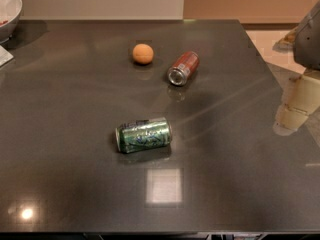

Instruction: Move coke can near green can

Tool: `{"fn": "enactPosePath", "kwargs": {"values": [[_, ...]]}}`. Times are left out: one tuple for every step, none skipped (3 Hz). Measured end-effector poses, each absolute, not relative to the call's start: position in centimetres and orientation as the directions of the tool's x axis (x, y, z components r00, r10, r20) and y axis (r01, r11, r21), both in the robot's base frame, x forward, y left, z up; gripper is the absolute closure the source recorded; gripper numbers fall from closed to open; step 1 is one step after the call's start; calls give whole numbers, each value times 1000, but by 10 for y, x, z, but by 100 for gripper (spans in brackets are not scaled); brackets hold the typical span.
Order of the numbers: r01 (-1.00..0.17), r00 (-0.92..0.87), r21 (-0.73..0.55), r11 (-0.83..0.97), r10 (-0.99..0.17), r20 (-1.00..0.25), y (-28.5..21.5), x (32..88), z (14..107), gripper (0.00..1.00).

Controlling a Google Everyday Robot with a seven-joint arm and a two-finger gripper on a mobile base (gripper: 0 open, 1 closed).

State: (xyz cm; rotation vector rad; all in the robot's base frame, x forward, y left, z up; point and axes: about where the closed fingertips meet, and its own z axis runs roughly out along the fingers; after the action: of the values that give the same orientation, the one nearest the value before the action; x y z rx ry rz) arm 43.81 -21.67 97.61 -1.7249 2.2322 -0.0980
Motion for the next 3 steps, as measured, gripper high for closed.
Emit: {"fn": "enactPosePath", "kwargs": {"values": [[-931, -222, -245, 270, -953, -207, -217, 438, 976, 0], [-934, -203, -253, 253, -957, -206, -216, 441, 978, 0], [-951, -95, -272, 147, -976, -196, -210, 466, 976, 0]]}}
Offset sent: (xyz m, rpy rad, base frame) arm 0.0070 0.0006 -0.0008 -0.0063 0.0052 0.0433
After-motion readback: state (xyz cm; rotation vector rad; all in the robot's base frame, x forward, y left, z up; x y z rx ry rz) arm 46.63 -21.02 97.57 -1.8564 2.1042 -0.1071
